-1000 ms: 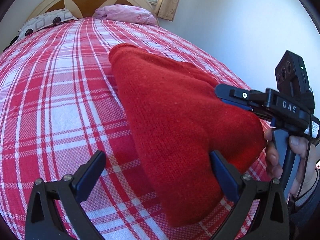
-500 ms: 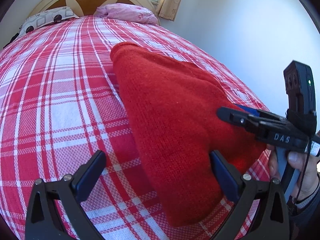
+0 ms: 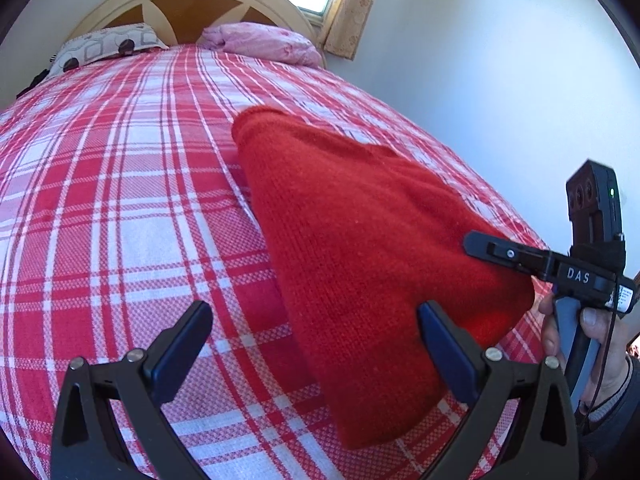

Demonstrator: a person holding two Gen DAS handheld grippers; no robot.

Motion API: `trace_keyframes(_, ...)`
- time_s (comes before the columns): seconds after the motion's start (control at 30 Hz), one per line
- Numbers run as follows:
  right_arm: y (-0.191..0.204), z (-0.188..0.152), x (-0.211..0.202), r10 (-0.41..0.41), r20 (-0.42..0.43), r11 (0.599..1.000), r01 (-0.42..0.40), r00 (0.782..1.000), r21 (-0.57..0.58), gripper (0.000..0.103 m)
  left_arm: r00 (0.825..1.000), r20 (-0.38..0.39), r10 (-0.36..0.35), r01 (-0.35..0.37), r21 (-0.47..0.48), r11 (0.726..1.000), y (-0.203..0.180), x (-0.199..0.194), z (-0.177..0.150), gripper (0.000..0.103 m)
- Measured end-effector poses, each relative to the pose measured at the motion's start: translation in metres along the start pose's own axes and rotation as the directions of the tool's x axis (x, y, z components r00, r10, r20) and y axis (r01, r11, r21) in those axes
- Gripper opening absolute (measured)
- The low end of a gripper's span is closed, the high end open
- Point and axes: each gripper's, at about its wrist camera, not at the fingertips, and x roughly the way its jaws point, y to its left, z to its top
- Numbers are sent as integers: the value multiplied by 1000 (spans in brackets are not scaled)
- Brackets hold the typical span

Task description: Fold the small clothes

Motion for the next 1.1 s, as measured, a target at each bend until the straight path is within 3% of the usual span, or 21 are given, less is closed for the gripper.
trace_keyframes(0.17,-12,0,-8,12,5,1000,-12,1000,7,72,998,54,33,-29,-73,997,11,-8,4,103)
trace_keyframes(0.27,-13,4,-10,18,1,1000,-18,1000,-1,72,997,45,55,-48,-144,988,22,-9,17,103)
trace_keyframes(0.37,-15,8,-9,36,-20,999,-36,999,0,72,998,56,28,-17,-184,983,29,-8,31,103)
trace_keyframes(0.57,-23,22,-8,79,-1,996,-79,997,46,72,996,-3,88,-88,-48,995,16,28,67,103)
trace_keyframes(0.73,-39,41,8,67,-19,994,-65,998,92,72,998,-57,41,-46,-89,995,23,58,60,103)
trace_keyframes(0.97,-66,49,42,136,-71,971,-119,988,205,72,999,-45,3,-7,-107,994,30,60,50,103)
trace_keyframes(1.1,-73,44,49,165,-47,958,-149,985,246,72,999,-47,8,-12,-85,996,25,62,50,103)
